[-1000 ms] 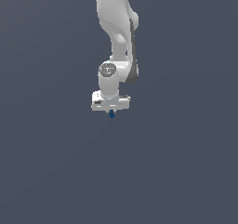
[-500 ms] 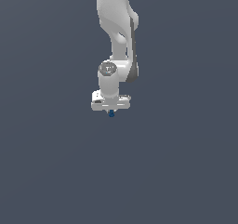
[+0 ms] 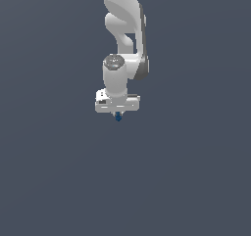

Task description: Pick up the object and move it to a goal position.

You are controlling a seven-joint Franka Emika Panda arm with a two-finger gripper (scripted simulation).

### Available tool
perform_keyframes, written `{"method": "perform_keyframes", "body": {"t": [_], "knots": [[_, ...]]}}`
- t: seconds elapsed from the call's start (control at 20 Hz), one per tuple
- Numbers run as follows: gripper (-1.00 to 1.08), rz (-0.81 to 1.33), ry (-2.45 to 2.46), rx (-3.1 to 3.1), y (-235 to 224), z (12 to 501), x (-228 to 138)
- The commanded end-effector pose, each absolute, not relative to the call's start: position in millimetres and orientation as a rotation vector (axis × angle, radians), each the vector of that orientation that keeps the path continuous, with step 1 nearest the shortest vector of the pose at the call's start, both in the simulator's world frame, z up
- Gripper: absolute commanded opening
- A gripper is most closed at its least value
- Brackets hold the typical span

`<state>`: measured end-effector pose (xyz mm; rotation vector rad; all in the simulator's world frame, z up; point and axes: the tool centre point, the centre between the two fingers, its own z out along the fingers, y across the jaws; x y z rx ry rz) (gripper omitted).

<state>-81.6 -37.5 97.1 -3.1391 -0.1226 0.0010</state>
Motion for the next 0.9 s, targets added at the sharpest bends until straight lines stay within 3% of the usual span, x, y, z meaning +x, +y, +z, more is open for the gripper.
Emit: {"method": "perform_keyframes", "body": {"t": [0.0, 0.85], "knots": [[-1.0, 0.0, -0.123, -3.139, -35, 117, -76], [-1.0, 0.0, -0.123, -3.139, -19, 257, -32]]}}
